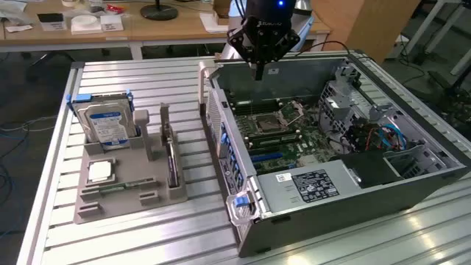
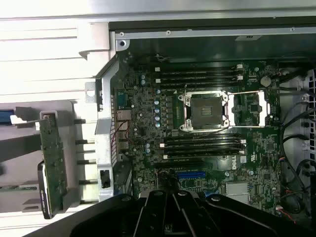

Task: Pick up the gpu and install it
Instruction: 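Reach for the gpu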

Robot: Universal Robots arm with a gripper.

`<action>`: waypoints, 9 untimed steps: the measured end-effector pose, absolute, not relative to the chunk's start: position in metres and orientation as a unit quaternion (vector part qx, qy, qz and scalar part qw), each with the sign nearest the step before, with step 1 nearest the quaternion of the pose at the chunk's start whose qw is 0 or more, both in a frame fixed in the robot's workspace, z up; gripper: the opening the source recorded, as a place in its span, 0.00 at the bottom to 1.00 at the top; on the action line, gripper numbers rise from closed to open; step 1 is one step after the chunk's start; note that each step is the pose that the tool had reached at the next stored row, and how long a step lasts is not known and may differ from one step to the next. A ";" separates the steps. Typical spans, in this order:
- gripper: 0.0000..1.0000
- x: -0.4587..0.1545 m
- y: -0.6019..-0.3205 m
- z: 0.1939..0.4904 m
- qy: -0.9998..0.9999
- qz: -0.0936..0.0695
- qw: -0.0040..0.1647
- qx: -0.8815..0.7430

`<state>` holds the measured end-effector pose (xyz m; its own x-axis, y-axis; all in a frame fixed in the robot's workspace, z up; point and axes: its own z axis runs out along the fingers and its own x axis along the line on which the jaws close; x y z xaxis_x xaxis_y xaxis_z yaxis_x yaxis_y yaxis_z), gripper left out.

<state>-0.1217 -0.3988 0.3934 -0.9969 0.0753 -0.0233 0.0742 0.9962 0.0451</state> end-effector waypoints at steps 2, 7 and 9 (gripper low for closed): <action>0.11 -0.122 -0.399 0.393 0.999 0.022 0.012 0.037; 0.11 -0.123 -0.399 0.393 0.999 0.022 0.012 0.037; 0.11 -0.123 -0.399 0.393 0.999 0.022 0.012 0.037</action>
<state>-0.1233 -0.3988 0.3933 -0.9969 0.0753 -0.0233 0.0742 0.9962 0.0450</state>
